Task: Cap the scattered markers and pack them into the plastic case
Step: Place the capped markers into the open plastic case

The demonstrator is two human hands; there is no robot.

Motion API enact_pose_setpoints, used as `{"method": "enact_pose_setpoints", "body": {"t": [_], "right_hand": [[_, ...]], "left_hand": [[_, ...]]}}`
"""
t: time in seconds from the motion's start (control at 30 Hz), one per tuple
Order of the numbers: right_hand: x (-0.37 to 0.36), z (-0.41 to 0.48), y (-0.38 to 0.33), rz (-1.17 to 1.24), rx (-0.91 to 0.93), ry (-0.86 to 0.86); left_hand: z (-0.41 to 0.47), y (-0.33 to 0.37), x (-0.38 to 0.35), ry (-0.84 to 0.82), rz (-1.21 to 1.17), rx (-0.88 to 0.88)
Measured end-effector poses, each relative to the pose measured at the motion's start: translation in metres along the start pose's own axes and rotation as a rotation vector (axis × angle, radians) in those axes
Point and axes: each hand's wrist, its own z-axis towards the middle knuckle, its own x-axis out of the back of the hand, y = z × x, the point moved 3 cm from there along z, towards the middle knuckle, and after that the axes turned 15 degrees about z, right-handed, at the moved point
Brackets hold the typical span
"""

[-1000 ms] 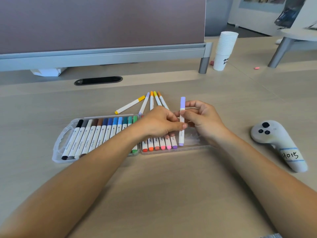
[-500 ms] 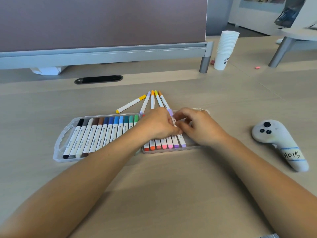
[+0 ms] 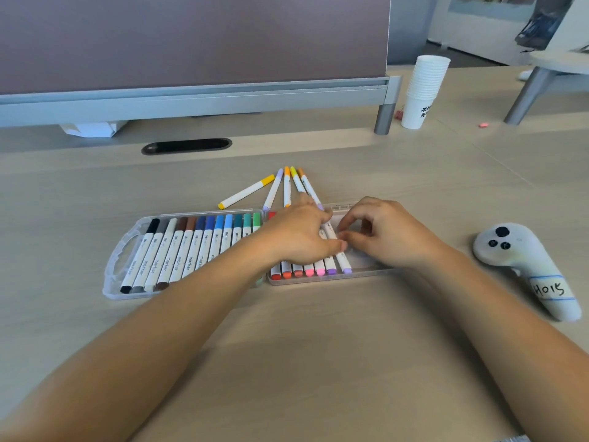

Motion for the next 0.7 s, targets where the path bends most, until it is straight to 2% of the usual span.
{"method": "enact_pose_setpoints", "body": {"t": [0.2,0.33,0.43,0.5,0.6,0.7], "right_hand": [[0.002,-0.002,0.001,-0.007,-0.022,-0.004],[0.003,-0.002,-0.002,0.005,-0.026,-0.015],[-0.001,-0.003,-0.002,0.176,-0.075,-0.053],[-0.007,-0.003,-0.002,0.290,-0.094,-0.082],[-0.011,-0.002,-0.002,0.295,-0.114,-0.082],[-0.009,-0.003,-0.005,0.280,-0.133,-0.052]], "left_hand": [[0.001,0.002,0.000,0.014,0.044,-0.055],[-0.002,0.001,0.001,0.056,0.097,0.052],[-0.003,0.000,-0.001,0.110,0.213,0.092],[-0.004,-0.001,-0.003,0.125,0.141,0.086],[-0.005,-0.005,-0.007,0.111,0.036,0.041],[-0.002,-0.011,-0.011,0.048,0.034,-0.003]]}}
